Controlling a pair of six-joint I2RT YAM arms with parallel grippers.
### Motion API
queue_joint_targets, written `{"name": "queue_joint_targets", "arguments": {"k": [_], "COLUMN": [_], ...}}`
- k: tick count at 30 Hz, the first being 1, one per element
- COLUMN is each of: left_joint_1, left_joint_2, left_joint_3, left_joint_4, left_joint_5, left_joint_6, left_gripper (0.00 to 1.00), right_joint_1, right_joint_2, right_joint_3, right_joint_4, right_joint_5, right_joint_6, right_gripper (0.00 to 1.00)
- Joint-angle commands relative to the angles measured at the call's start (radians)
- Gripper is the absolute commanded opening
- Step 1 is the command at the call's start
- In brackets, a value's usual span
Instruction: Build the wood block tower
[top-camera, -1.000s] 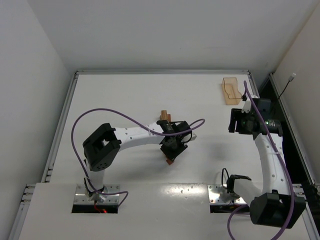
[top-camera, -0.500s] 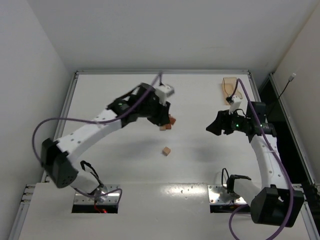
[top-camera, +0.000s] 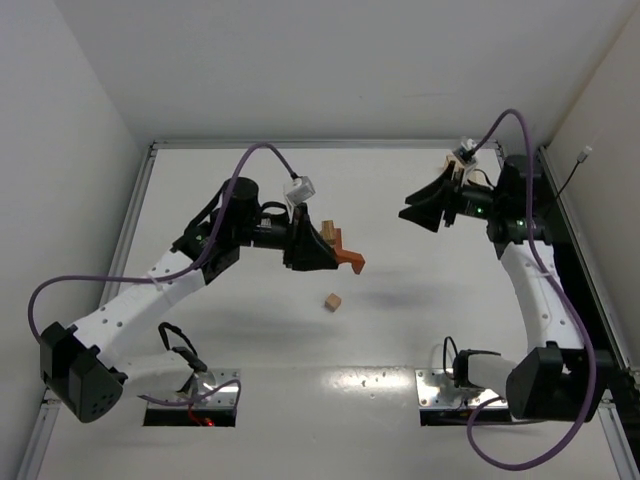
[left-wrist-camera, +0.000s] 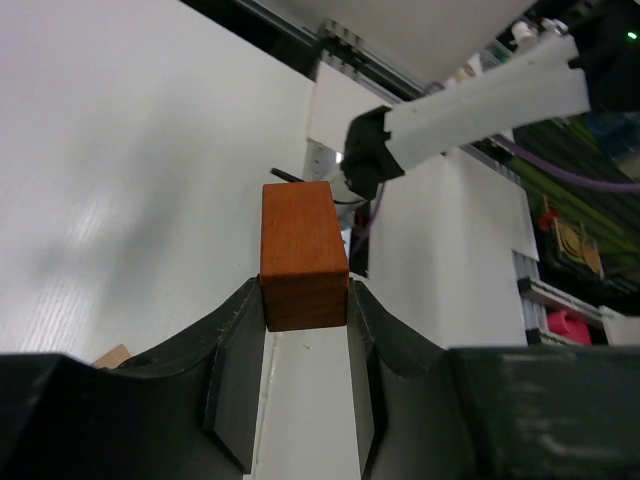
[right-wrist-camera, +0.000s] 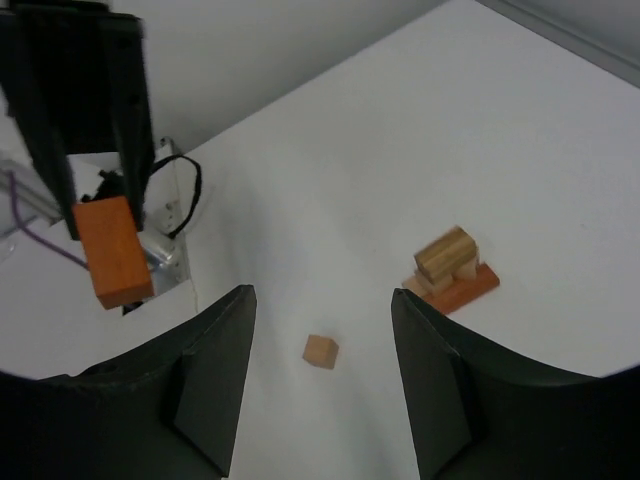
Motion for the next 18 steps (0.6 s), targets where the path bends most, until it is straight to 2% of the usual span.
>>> {"name": "queue_joint_targets", "arguments": {"k": [1, 3, 4, 5, 7, 10, 12, 13, 15, 18], "left_joint_1": [0.035, 0.046, 0.046, 0.046, 0.046, 0.046, 0.046, 0.046, 0.046, 0.046], "left_joint_2": [-0.010, 0.016, 0.025, 0.036, 0.070, 0.108, 0.147, 0.157, 0.191, 0.214], "left_joint_3": [0.016, 0.016, 0.016, 0.016, 0.016, 0.045, 0.078, 0.092, 0.128, 0.172], "left_joint_4": [0.105, 0.114, 0.137, 0.152, 0.174, 0.174, 0.137, 0.093, 0.019, -0.085], "left_joint_5": [0.213, 0.282, 0.305, 0.325, 0.353, 0.397, 0.398, 0.398, 0.407, 0.395], "left_joint_6": [0.032, 0.032, 0.021, 0.021, 0.011, 0.023, 0.053, 0.093, 0.153, 0.245], "left_gripper": [0.00, 0.00, 0.00, 0.00, 0.00, 0.00, 0.00, 0.00, 0.00, 0.00], "right_joint_1": [0.026, 0.051, 0.069, 0.080, 0.097, 0.140, 0.184, 0.212, 0.232, 0.252], "right_joint_2": [0.004, 0.004, 0.004, 0.004, 0.004, 0.004, 0.004, 0.013, 0.022, 0.058], "right_joint_3": [0.132, 0.161, 0.173, 0.182, 0.183, 0.170, 0.152, 0.152, 0.140, 0.140], "right_joint_4": [0.001, -0.108, -0.174, -0.284, -0.308, -0.273, -0.143, -0.097, 0.022, 0.040], "right_joint_5": [-0.225, -0.262, -0.278, -0.307, -0.336, -0.383, -0.384, -0.393, -0.393, -0.393], "right_joint_6": [-0.064, -0.143, -0.256, -0.297, -0.319, -0.277, -0.138, -0.045, 0.038, 0.112], "right_gripper": [0.53, 0.53, 0.53, 0.53, 0.53, 0.53, 0.53, 0.55, 0.56, 0.56]}}
